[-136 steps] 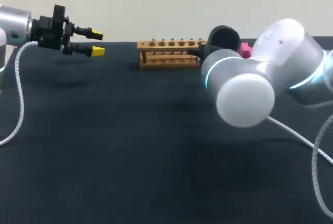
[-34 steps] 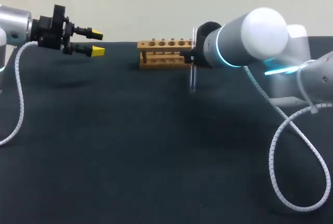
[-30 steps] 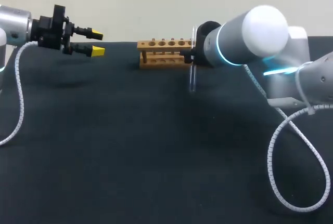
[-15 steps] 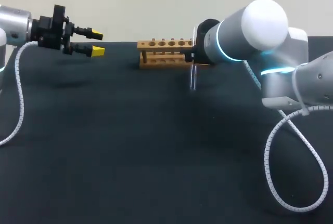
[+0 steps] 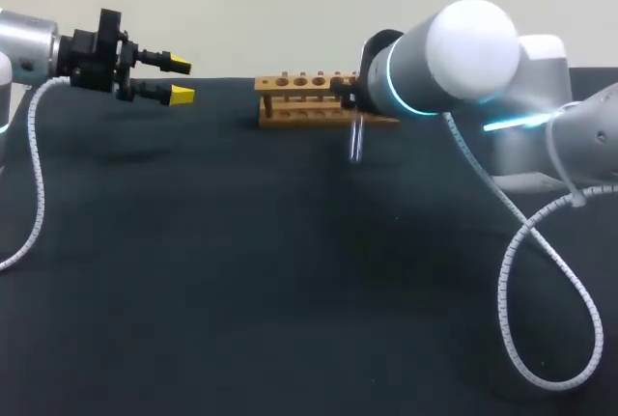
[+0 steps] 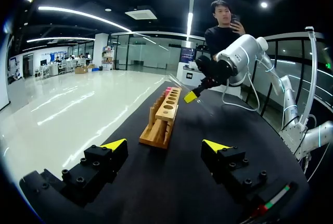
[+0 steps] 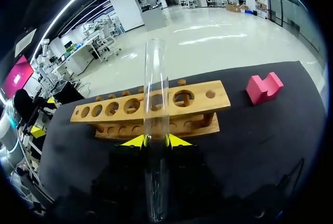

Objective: Grasp the test tube, adjust it, and insert it.

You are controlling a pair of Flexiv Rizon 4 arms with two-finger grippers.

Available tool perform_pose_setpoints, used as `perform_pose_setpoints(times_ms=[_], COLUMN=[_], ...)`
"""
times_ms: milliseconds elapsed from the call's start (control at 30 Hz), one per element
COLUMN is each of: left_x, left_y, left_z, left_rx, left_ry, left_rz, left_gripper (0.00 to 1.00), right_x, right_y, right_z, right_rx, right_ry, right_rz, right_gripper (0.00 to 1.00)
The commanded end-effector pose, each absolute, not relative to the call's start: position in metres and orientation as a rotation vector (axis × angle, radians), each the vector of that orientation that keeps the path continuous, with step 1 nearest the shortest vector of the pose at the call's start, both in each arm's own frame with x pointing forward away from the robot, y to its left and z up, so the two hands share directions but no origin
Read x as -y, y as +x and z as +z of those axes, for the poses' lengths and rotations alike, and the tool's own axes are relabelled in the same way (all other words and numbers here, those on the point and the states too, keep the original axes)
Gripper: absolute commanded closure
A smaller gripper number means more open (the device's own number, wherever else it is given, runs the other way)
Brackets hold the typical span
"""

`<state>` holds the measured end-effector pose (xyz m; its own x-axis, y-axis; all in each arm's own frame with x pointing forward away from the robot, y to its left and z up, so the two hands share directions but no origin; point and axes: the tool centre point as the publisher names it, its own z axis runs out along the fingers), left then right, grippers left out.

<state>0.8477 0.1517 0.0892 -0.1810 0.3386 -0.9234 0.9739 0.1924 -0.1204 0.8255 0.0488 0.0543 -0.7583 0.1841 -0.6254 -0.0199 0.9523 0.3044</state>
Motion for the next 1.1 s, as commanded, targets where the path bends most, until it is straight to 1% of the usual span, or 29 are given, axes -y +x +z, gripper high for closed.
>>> perform_pose_setpoints(times_ms=[33,200,500,1100], left_x=[-0.152,-0.152,-0.152,-0.152], left_y=[0.847,0.847,0.847,0.847], left_z=[0.088,0.088,0.088,0.088], left_rx=[-1.662,-1.662,-1.662,-1.662], left_ry=[1.259,1.259,1.259,1.259], left_rz=[-0.997,-0.997,-0.997,-0.997], left_gripper=[0.0,0.0,0.0,0.0], right_x=[-0.046,-0.042,-0.039,-0.027], right_y=[0.815,0.813,0.811,0.784], right_z=[0.052,0.052,0.074,0.101], right_rx=[-2.377,-2.386,-2.22,-2.092], right_ry=[0.123,0.156,0.246,0.31], right_rz=[0.377,0.395,0.312,0.29], right_gripper=[1.0,1.0,1.0,1.0])
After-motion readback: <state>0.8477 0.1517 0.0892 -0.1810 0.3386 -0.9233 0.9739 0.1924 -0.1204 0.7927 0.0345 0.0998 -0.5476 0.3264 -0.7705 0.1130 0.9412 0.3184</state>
